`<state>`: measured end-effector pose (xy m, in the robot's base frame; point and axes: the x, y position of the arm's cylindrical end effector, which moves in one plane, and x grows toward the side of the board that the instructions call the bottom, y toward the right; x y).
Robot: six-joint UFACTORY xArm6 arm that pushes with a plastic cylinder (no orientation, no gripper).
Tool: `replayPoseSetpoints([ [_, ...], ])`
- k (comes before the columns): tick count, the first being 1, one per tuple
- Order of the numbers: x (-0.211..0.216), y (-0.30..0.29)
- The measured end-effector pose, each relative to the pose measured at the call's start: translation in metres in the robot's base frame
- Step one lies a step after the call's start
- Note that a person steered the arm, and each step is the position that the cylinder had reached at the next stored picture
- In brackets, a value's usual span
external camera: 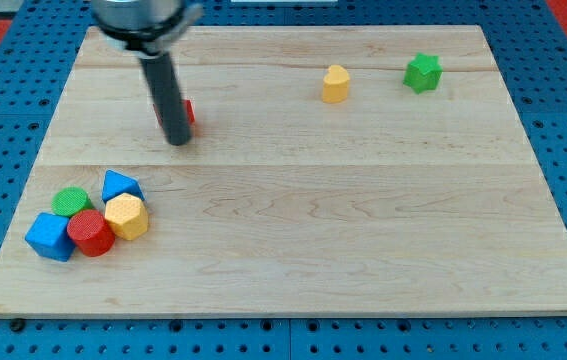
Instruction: Move the yellow heart to the top right of the red star
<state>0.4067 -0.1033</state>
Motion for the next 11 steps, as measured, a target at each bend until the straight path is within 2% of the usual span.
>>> replayPoseSetpoints([
  [2,-0.002,0.082],
  [4,-0.004,0.113],
  [5,-0.005,0.160],
  [6,-0.037,0.226],
  [7,-0.101,0.224],
  [9,-0.091,0.138],
  [10,-0.120,0.090],
  [11,-0.107,-0.039],
])
